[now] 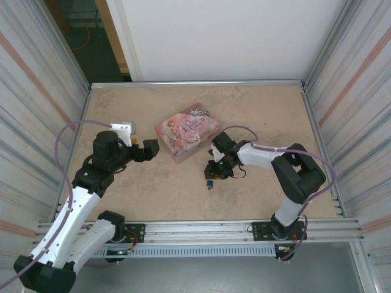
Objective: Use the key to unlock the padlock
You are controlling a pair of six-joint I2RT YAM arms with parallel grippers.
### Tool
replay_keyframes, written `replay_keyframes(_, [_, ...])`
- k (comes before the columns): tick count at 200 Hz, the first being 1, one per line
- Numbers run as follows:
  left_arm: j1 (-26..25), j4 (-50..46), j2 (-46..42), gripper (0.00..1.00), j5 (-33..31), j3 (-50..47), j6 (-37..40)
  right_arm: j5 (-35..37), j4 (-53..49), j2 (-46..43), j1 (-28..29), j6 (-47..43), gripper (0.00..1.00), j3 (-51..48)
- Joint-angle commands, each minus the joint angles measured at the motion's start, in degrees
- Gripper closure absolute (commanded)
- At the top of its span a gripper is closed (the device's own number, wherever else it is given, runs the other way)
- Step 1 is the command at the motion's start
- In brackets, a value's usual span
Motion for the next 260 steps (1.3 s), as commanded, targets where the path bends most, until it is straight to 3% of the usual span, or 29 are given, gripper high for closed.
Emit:
replay_keyframes(1, [0.5,-0.3,-0.3,0.01,-0.8,1.9,1.5,1.3,-1.5,-3.0,0.2,-1.4,0.66,0.4])
replay_keyframes(96, [0.5,-1.3,-1.9,0.01,-4.6,0.8,1.5,7.8,-1.9,-14.8,-0.2,-2.0,0.39,-2.0])
replay_keyframes(157, [0.6,-0.8,-5.7,0.01,-6.7,-0.7,1.8,13.0,1.0,-27.2,-2.8,-3.0,0.23,-6.5])
replay_keyframes(196, [0.6,-0.8,-6.3,0.01,-7.6,-0.6,2.2,15.3,3.8,-38.0,-6.7,-2.7,0.00,-10.2])
replay_keyframes(260, [0.6,0.0,-8.6,0.01,-8.8,-0.6,4.2,13.8,5.4,-50.6,-16.5,-2.1,0.01,-14.0])
